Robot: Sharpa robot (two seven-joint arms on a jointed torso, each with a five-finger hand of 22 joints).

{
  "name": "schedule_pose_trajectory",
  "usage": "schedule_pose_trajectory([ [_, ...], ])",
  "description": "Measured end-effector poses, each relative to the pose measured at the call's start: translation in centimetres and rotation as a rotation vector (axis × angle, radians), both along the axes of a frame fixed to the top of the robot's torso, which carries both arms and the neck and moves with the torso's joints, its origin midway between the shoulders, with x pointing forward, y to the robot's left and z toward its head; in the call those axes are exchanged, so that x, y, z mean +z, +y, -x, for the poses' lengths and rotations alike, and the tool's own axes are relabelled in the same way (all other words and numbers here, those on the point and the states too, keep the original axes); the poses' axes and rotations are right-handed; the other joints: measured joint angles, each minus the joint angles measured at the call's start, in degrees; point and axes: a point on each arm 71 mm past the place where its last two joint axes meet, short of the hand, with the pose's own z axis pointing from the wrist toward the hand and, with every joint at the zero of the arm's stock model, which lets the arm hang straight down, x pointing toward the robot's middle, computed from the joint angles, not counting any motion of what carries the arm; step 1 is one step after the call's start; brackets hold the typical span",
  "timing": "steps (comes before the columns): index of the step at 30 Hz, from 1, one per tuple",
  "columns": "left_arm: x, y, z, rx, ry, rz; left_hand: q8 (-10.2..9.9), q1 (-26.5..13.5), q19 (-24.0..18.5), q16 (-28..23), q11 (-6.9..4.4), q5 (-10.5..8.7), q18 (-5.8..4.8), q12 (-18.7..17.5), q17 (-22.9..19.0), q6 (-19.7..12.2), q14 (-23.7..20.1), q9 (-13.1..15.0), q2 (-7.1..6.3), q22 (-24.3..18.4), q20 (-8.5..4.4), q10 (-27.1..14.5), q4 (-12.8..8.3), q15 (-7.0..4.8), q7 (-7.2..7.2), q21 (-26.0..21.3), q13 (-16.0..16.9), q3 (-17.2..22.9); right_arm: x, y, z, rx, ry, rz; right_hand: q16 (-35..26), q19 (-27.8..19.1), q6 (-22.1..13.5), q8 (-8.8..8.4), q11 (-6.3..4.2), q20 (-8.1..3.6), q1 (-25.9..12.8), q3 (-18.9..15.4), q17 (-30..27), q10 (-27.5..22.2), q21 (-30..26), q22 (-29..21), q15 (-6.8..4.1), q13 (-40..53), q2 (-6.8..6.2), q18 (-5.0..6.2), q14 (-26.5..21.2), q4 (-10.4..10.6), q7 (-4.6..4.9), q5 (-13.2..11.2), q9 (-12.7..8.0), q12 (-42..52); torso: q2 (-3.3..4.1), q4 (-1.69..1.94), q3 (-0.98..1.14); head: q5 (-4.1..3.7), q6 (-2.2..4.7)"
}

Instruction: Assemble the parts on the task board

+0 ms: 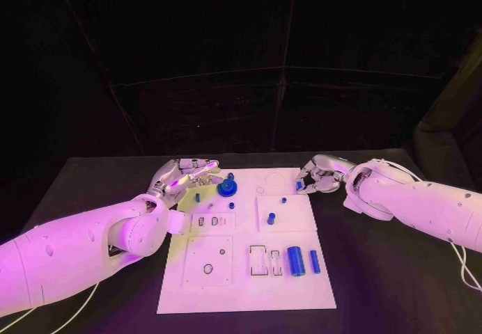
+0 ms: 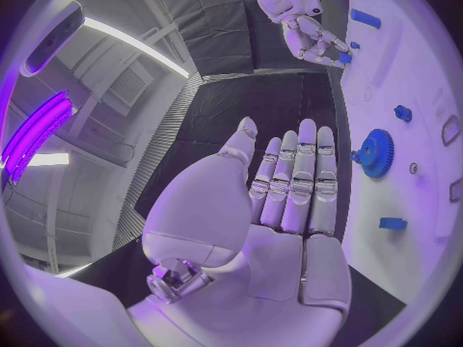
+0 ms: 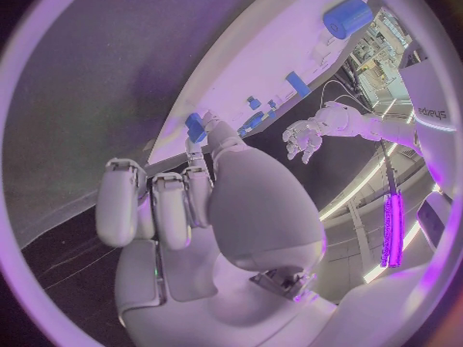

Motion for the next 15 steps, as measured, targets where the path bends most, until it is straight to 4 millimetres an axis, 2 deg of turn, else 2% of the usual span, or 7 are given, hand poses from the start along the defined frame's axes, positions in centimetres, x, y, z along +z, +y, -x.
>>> schedule_pose_trajectory([
  [15,-0.03,0.03,-0.01,0.000,0.001,0.000,0.00,0.00,0.00,0.00,0.00,0.00,0.00,0.00,-0.01,0.00,0.00,0.00,0.00,0.00,0.00,0.00,0.00,0.00,0.00,0.00,0.00,0.00,-0.12,0.25,-0.09,-0.003,0.006,0.014,0.00,0.24,2.43,0.01,-0.54,-0.55,-0.27,2.63,0.04,0.08,0.34,0.44,-0.73,0.34,1.23,0.00,0.08,-0.25,-0.84,-0.02,-0.21,-0.04,-0.07,-0.04,-0.02,-0.16,-0.14],
])
